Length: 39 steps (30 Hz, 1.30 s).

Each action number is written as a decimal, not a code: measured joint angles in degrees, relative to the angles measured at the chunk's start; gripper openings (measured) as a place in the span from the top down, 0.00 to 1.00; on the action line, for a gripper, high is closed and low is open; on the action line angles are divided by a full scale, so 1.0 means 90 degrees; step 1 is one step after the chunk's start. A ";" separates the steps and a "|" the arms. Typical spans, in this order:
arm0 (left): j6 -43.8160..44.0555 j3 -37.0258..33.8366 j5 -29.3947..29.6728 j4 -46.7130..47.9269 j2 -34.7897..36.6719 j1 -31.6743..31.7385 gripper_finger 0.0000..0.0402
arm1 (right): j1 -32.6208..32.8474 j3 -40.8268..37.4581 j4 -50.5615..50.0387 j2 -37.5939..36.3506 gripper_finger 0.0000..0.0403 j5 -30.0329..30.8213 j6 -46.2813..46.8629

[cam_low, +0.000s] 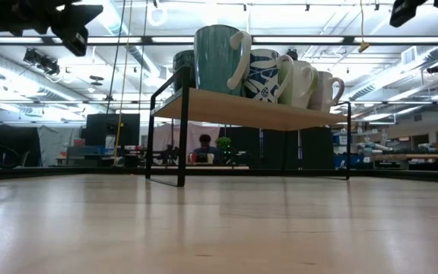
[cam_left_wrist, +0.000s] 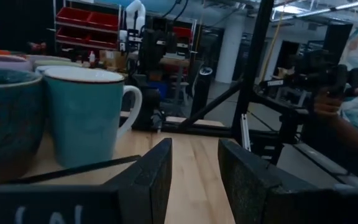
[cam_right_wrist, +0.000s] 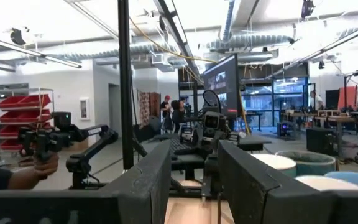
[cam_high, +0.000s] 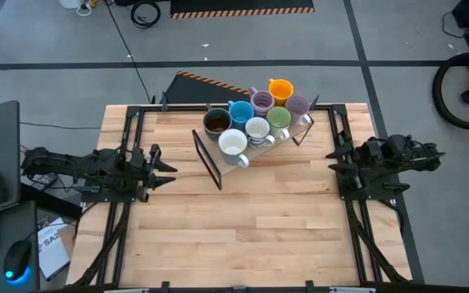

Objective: Place coffee mugs
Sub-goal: Return to Home Position

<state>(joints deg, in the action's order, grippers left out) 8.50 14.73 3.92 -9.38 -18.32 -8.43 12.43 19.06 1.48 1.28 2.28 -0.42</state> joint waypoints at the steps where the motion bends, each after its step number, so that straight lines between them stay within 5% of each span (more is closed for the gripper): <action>1: 0.0015 -0.0056 0.0031 0.0001 0.0078 0.0000 0.66 | 0.0000 -0.0043 0.0002 -0.0037 0.66 0.0002 0.0031; 19: 0.0286 -0.0960 0.0391 0.0224 0.1497 0.0000 0.66 | -0.0007 -0.0862 0.0561 -0.0127 0.66 0.0199 -0.0032; 39: 0.0276 -0.1072 0.0607 0.0926 0.2010 -0.0005 0.66 | -0.0007 -0.1692 0.1068 -0.0127 0.66 0.0977 0.0861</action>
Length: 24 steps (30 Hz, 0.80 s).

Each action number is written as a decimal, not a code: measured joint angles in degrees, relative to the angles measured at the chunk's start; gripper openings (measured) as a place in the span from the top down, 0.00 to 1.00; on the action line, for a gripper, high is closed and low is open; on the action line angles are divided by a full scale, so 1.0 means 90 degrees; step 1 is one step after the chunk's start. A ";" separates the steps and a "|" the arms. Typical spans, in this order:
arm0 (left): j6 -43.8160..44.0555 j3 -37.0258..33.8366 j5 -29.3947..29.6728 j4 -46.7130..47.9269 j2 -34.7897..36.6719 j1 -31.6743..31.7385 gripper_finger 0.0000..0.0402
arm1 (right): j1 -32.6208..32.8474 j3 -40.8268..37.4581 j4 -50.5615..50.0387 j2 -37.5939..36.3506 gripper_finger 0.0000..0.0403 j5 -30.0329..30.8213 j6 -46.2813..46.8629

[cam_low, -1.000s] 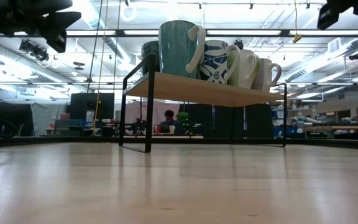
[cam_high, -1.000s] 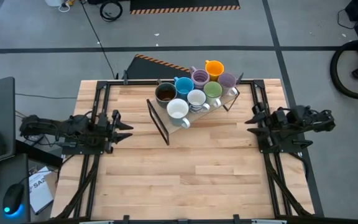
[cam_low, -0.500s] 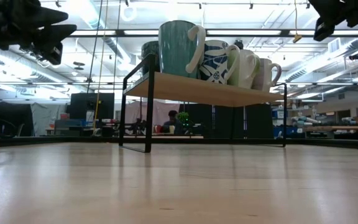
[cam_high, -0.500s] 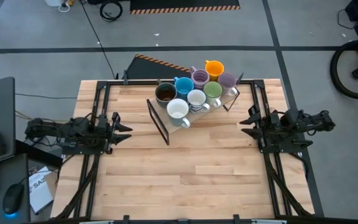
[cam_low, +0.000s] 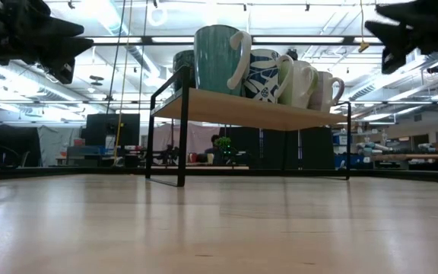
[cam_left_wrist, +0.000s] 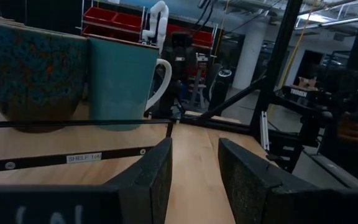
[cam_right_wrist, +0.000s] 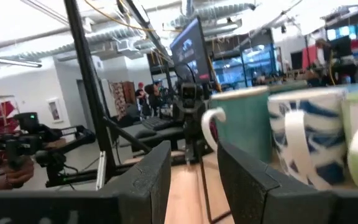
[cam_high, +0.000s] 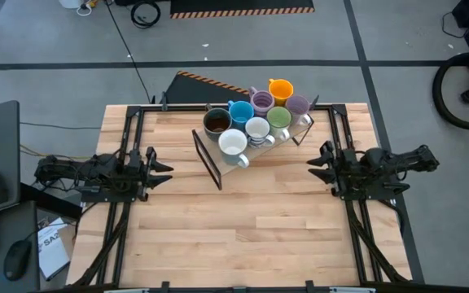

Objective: Place coffee mugs
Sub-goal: Return to Home Position

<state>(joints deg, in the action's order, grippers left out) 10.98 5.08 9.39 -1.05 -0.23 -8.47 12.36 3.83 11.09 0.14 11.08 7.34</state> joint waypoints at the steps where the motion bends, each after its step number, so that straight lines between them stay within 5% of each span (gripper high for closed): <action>1: 0.0000 0.0000 0.0001 0.0001 0.0000 0.0000 0.66 | 0.0000 -0.0080 0.0049 0.0000 0.66 0.0053 0.0063; 8: 0.0111 0.0000 0.0458 -0.0001 0.0000 -0.0001 0.66 | 0.0000 -0.0387 0.0190 0.0047 0.66 0.1101 0.0513; 24: -0.0129 -0.0002 0.0505 0.0072 -0.0012 -0.0002 0.66 | 0.0000 -0.0387 0.0192 0.0053 0.66 0.1146 0.0631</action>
